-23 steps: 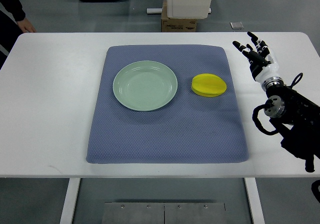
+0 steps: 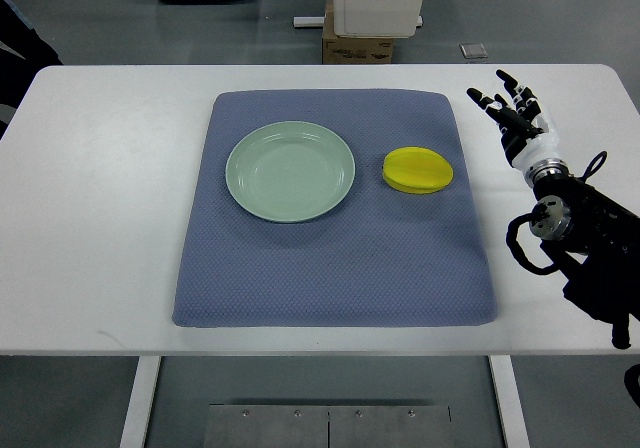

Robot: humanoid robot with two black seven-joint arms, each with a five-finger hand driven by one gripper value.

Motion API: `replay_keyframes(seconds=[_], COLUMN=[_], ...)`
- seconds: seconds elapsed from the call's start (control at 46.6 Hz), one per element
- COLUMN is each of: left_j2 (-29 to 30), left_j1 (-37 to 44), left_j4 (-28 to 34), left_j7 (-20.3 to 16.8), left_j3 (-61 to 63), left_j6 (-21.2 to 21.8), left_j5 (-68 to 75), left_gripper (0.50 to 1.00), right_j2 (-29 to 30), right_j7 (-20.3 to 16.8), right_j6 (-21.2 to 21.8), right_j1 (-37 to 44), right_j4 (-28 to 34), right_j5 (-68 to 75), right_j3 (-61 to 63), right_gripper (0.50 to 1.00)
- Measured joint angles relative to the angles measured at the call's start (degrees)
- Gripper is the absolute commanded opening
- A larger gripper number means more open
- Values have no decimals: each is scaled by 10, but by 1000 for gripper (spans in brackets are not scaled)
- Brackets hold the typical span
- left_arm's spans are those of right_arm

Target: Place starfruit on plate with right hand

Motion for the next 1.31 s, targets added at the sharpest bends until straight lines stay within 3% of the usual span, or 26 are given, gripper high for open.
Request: replay_keyframes(seconds=[1.158, 1.308], left_j2=[0, 0], left_j1=[0, 0], left_j4=[-1, -1], left_j7=[0, 0], left_j3=[1, 1], left_j6=[-1, -1], left_j5=[0, 0], left_gripper=[1000, 1000], right_j2=[-3, -3], right_j7=[2, 19], right_j6=[-1, -1], right_j1=[-2, 2], right_j4=[-4, -4], right_j5=[1, 1], right_j3=[8, 24], right_gripper=[1000, 1000])
